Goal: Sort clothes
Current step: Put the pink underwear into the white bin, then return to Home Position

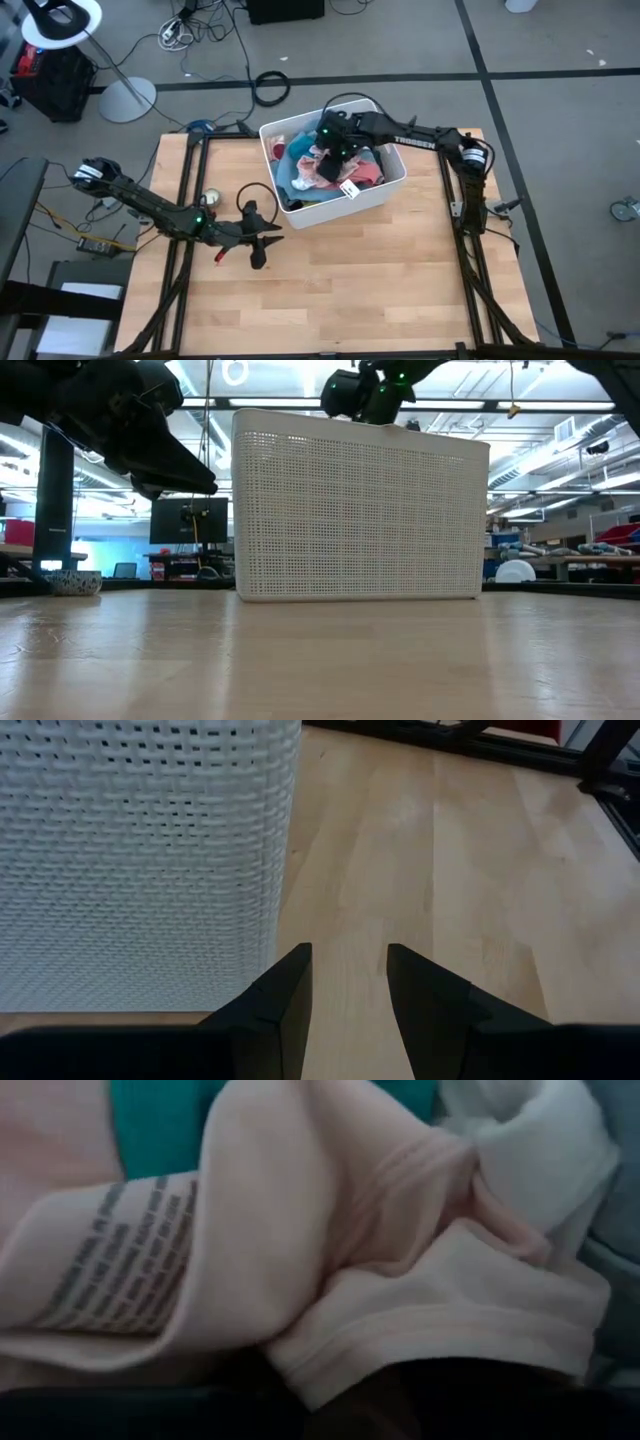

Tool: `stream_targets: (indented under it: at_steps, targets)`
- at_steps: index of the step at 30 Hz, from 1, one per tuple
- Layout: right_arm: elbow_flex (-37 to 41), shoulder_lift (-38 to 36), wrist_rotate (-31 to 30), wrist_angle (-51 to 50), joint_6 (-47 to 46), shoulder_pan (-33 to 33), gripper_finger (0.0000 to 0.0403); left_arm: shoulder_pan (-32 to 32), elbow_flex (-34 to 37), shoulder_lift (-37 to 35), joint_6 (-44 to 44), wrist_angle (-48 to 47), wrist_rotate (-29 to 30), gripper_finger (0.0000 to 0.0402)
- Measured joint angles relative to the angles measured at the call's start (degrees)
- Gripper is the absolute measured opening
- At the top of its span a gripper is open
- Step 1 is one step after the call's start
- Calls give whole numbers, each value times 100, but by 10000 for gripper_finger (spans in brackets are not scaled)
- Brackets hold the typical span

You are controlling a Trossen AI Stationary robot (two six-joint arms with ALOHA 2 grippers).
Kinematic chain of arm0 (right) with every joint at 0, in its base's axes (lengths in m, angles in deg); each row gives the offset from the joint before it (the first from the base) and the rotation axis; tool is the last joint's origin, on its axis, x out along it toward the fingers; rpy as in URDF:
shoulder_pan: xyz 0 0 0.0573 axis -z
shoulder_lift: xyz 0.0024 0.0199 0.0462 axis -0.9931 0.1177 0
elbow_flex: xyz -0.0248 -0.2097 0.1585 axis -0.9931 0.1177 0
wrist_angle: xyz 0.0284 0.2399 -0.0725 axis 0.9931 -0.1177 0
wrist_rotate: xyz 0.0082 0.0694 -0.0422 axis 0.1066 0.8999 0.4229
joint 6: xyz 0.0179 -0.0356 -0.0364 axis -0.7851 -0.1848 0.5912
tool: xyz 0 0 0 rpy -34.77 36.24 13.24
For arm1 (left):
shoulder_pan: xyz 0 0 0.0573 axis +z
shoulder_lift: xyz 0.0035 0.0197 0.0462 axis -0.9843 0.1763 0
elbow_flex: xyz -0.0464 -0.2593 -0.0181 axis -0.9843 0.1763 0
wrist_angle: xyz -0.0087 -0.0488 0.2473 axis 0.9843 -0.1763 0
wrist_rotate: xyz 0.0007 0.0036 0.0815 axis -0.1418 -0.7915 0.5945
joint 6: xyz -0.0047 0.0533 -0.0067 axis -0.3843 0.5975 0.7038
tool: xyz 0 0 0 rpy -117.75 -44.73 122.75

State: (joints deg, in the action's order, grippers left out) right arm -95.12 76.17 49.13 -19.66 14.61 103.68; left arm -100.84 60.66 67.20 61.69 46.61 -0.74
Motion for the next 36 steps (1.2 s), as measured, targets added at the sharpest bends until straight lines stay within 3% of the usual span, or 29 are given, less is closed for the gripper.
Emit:
stream_targets:
  at_steps: [8, 12, 23, 29, 34, 36]
  targets:
    - [40, -1287, -18, -68, -22, -20, 158, 0, 0, 0, 2, -2, 2, 136]
    - [40, -1833, -325, -112, -46, -111, 167, 0, 0, 0, 2, 0, 4, 136]
    - [20, -2901, -515, -117, -447, -506, 192, 0, -2, 0, 15, -54, 42, 136]
    - [20, -3430, -531, -707, -289, -1215, 190, 0, -2, 0, 386, -141, 31, 136]
    - [246, -3885, -1347, -1071, -442, -2110, 191, 0, -2, 0, 331, -127, 16, 136]
    - [511, -4093, -1401, -1211, -444, -2426, 190, 0, -2, 0, 460, -128, 20, 136]
